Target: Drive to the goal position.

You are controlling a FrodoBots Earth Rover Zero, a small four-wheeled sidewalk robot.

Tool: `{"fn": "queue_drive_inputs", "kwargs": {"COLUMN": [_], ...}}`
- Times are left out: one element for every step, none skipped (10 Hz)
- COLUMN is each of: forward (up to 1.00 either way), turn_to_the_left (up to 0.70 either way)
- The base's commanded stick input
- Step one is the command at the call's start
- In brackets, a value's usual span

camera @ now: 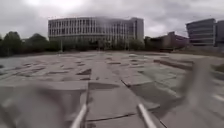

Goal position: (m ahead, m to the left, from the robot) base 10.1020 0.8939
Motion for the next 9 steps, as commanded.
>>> {"fn": "queue_drive_inputs", "kwargs": {"forward": [1.00,1.00,1.00,1.00,1.00,1.00,1.00,1.00,1.00], "turn_to_the_left": [0.00,0.00,0.00,0.00,0.00,0.00,0.00,0.00,0.00]}}
